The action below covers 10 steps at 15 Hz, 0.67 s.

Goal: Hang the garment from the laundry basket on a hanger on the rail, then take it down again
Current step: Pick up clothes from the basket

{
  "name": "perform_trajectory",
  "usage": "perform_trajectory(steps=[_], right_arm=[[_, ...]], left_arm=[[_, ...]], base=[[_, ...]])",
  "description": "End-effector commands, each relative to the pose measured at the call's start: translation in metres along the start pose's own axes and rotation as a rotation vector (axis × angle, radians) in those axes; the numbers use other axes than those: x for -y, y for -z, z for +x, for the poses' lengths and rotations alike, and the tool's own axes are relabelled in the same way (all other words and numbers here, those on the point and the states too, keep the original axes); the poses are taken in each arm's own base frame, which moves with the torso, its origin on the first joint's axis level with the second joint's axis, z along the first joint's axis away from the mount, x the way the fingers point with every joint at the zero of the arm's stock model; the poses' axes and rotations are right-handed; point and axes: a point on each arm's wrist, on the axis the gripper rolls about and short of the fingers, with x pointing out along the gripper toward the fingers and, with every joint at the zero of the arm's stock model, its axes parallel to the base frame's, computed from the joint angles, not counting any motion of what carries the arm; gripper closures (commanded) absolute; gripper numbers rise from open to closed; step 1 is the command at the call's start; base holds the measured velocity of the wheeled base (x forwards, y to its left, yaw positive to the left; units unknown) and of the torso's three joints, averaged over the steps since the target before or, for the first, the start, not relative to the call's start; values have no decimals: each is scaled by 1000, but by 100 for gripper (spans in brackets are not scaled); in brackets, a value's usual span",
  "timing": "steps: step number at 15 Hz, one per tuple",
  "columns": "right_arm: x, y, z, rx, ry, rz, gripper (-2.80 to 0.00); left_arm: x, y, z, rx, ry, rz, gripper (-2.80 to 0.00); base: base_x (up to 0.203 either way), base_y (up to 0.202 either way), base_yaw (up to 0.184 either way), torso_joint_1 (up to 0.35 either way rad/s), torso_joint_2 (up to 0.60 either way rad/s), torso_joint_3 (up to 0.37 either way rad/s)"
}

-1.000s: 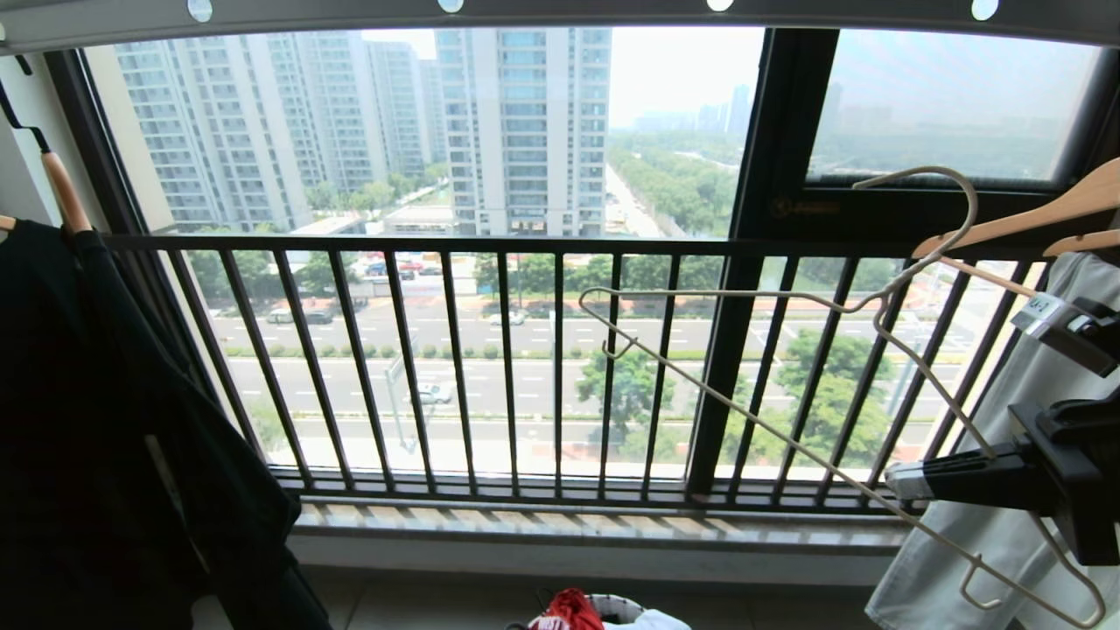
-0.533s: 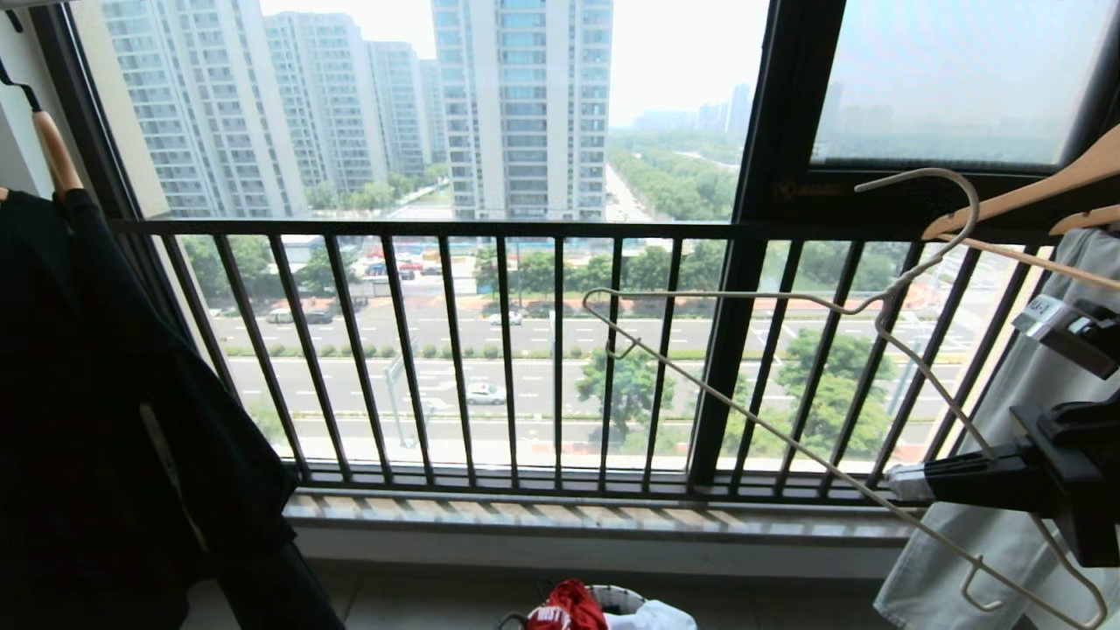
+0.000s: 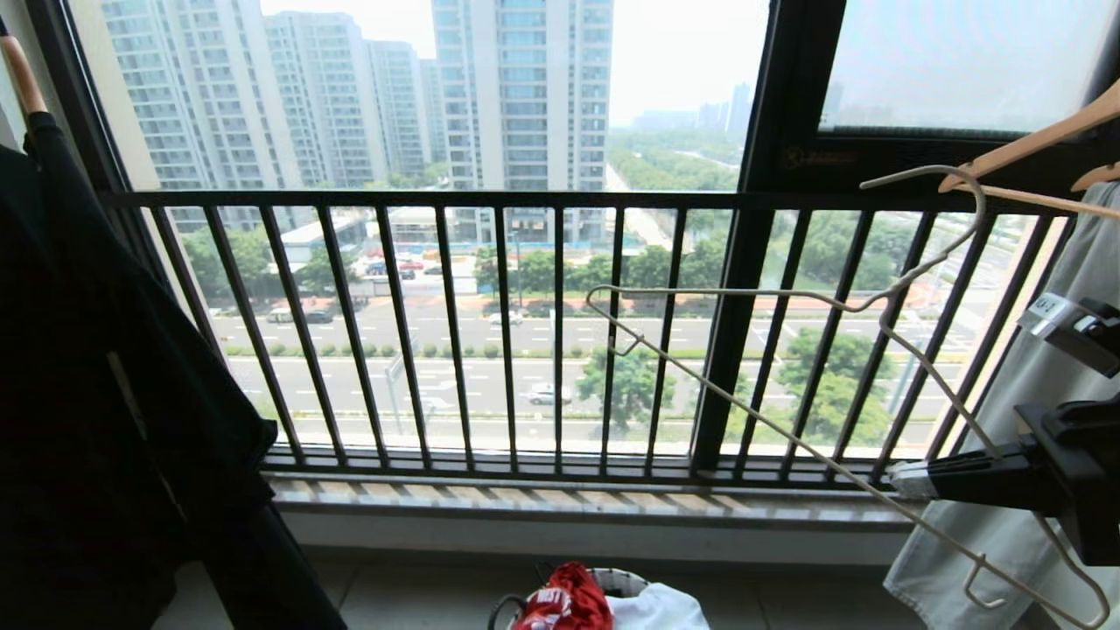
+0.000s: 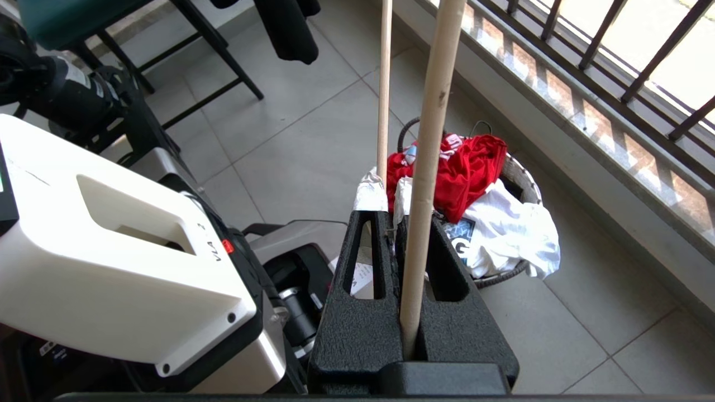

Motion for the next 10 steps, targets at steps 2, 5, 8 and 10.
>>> perform_trajectory(steps=[2, 5, 8, 10], right_arm=[[-1, 0, -1, 10, 1, -12, 0], [-2, 0, -1, 11, 2, -15, 0], [-4, 0, -3, 17, 5, -22, 0], [-4, 0, -3, 16, 5, -21, 0]], left_arm=[[0, 0, 0, -1, 0, -1, 0], [0, 0, 0, -1, 0, -1, 0], [0, 0, 0, 0, 0, -1, 0], [0, 0, 0, 0, 0, -1, 0]], base=[[0, 0, 0, -230, 552, 318], [0, 0, 0, -223, 533, 310], [0, 0, 0, -203, 519, 309], [0, 0, 0, -192, 494, 304]])
